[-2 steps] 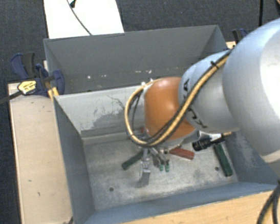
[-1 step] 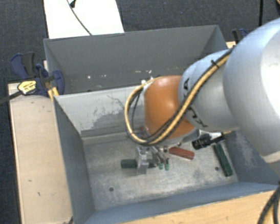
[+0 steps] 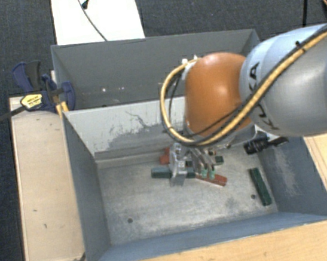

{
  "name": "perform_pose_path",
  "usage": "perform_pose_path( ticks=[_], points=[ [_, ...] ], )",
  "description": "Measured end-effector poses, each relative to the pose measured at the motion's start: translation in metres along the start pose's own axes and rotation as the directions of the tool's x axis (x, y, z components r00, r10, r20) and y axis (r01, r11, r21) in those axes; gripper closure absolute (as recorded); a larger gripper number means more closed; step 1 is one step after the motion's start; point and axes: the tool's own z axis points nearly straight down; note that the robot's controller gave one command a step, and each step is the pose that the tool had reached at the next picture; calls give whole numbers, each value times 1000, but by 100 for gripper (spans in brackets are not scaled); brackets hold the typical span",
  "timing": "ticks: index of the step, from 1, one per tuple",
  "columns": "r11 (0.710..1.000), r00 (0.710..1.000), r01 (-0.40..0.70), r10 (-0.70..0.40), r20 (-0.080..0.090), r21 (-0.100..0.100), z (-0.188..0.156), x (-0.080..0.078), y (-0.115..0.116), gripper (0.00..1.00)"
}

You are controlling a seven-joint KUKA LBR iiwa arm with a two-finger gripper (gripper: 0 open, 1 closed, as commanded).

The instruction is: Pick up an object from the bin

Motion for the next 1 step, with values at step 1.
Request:
perform_pose_path(
  ticks=[1],
  points=[
    [998, 998, 56, -56, -1, 2, -34, -5, -20, 100]
  ],
)
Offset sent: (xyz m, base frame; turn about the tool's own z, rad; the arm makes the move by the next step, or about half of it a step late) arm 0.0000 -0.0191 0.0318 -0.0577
